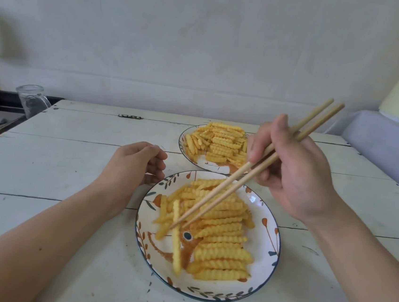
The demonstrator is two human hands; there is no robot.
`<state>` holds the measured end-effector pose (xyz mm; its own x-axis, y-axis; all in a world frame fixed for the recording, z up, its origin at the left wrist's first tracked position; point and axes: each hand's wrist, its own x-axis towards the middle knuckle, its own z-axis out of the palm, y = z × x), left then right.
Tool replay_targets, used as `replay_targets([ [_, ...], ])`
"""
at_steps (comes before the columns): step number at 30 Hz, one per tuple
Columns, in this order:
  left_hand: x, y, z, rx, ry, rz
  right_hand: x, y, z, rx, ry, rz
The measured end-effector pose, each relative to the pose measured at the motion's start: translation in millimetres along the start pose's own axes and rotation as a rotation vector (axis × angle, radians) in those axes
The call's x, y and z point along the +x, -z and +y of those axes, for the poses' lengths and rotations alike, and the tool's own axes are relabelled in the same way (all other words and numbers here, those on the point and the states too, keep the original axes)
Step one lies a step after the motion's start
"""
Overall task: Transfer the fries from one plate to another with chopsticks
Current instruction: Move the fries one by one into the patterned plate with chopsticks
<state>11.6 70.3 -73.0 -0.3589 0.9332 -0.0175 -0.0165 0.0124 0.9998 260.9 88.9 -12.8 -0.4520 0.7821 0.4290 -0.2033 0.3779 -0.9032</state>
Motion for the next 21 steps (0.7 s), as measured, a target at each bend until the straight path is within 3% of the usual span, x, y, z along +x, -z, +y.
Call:
replay_targets([
  [6,-1.0,-0.8,0.2,0.021,-0.006,0.001,-2.7,-0.1,-6.6,-0.108,-0.037,-0.035],
  [13,-0.1,-0.6,-2.5,0.032,-0.01,-0.004,4.1,18.0,-12.0,0.097,0.071,0.255],
  [17,0.4,-1.7,-3.9,0.06,-0.028,-0.007,9.3,29.1,2.0,-0.175,0.143,0.529],
  [21,0.5,-2.7,-4.4,0.059,-0.033,-0.001,10.1,22.0,28.6,-0.263,0.09,0.472],
])
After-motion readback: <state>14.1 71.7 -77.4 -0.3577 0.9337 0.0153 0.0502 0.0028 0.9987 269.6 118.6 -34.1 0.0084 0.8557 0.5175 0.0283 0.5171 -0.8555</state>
